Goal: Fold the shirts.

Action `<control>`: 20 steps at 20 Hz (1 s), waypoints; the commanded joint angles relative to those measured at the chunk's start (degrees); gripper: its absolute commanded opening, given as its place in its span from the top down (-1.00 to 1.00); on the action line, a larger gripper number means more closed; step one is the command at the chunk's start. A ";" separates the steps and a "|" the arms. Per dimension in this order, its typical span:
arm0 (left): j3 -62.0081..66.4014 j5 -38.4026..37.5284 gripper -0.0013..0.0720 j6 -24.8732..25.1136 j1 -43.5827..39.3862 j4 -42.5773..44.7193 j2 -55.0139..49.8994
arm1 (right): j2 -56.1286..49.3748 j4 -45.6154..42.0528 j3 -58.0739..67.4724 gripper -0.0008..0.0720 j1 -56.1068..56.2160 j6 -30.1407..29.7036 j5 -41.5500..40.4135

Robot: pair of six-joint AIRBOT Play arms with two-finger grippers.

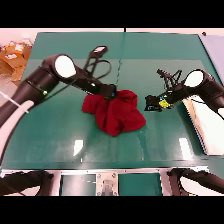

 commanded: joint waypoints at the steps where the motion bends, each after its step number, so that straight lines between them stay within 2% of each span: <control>1: 1.22 -6.56 -0.98 0.42 8.44 -1.09 -1.14 | 0.04 0.55 0.13 0.93 -0.22 0.48 -1.25; 2: 0.61 -7.30 -0.98 0.42 11.15 -0.63 -1.36 | 0.04 0.57 0.13 0.88 -0.22 0.48 -2.93; 4: -3.61 -4.79 -0.98 0.22 15.65 -0.44 -1.70 | -0.02 0.55 0.11 -0.20 -0.22 0.44 -5.97; 7: -12.46 3.67 -0.98 0.46 18.29 -2.40 -4.68 | -2.25 0.59 0.11 -0.27 0.11 -1.97 -7.50; 9: -14.58 7.74 -0.98 1.60 18.27 -6.84 -9.27 | -5.97 2.54 0.13 -0.39 0.13 -4.63 -7.52; 13: -14.12 13.84 -0.98 8.96 18.27 -23.65 -17.38 | -14.29 12.70 0.59 -0.40 0.74 -16.87 -8.39; 15: -14.14 16.57 -0.98 10.82 18.25 -27.67 -19.12 | -18.32 16.35 1.73 -0.40 1.33 -20.37 -9.49; 18: -14.16 19.17 -0.94 10.91 17.40 -29.66 -20.61 | -22.56 20.44 4.07 -0.35 2.51 -24.83 -10.08; 19: -14.16 19.98 -0.26 11.06 16.68 -29.70 -20.85 | -22.99 20.50 4.57 -0.08 2.95 -25.51 -9.97; 20: -14.08 20.28 0.60 11.74 16.17 -30.10 -20.83 | -23.06 20.52 4.92 0.38 3.21 -25.51 -9.62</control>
